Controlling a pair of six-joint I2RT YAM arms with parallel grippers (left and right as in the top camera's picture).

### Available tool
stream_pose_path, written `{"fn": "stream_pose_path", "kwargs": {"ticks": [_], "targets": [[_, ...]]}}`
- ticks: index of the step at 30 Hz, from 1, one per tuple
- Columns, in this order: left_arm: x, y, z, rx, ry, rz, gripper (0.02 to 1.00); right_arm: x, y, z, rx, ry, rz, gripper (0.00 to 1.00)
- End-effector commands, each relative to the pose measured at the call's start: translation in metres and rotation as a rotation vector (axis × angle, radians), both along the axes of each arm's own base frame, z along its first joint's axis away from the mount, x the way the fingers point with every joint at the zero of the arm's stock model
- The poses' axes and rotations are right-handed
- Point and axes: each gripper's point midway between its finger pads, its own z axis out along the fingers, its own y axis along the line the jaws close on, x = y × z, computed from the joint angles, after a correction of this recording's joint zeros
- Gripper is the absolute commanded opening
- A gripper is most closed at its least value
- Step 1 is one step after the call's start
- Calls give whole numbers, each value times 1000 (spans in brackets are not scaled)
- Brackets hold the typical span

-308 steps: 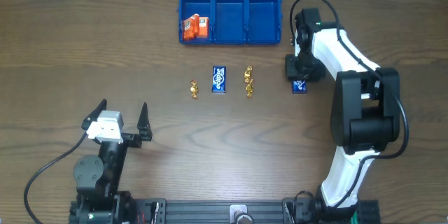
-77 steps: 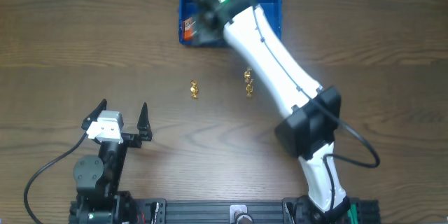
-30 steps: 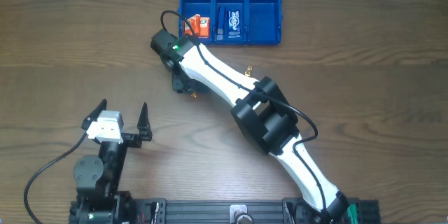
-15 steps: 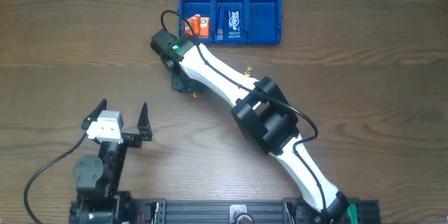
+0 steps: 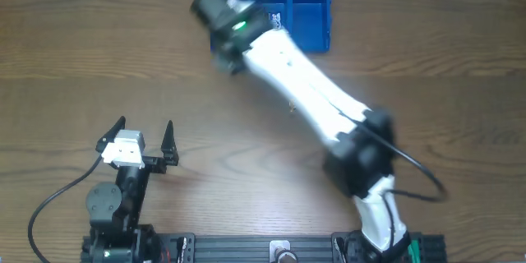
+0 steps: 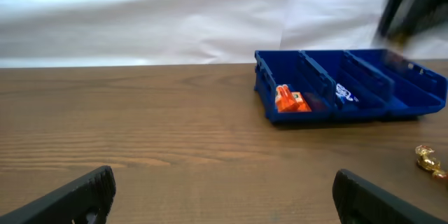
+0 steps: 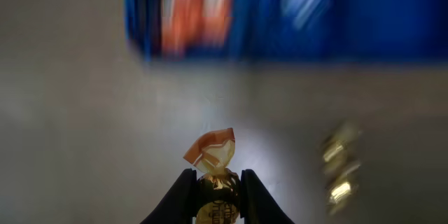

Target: Sort Candies Into Trays

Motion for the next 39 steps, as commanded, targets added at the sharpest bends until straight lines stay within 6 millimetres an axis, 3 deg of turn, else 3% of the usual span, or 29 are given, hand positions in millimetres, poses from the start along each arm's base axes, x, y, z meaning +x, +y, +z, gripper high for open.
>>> {"fn": "stream_pose_path", "kwargs": {"ticks": [1, 9, 12, 27, 33, 35, 36, 37, 39], "targets": [[-1, -2, -16, 6, 46, -12, 998, 55, -84, 39, -150, -182, -110, 38], [-1, -2, -16, 6, 46, -12, 998, 91, -146, 18, -171, -163, -225, 38], [-1, -2, -16, 6, 46, -12, 998, 102, -159, 7, -175, -145, -216, 38], [-1, -2, -16, 6, 46, -12, 998, 134, -154, -27, -183, -175, -177, 38], [-1, -2, -16, 6, 46, -12, 998, 138, -152, -28, -176, -190, -179, 69], [-1, -2, -16, 6, 46, -12, 998, 138, -151, -28, -174, -189, -178, 169], [-1, -2, -16, 6, 46, -12, 996, 138, -151, -29, -175, -186, -177, 437], [-1, -2, -16, 6, 46, -12, 998, 137, -151, -29, -177, -183, -175, 958], [-1, -2, -16, 6, 46, -12, 998, 136, -150, -29, -180, -181, -168, 1000]]}}
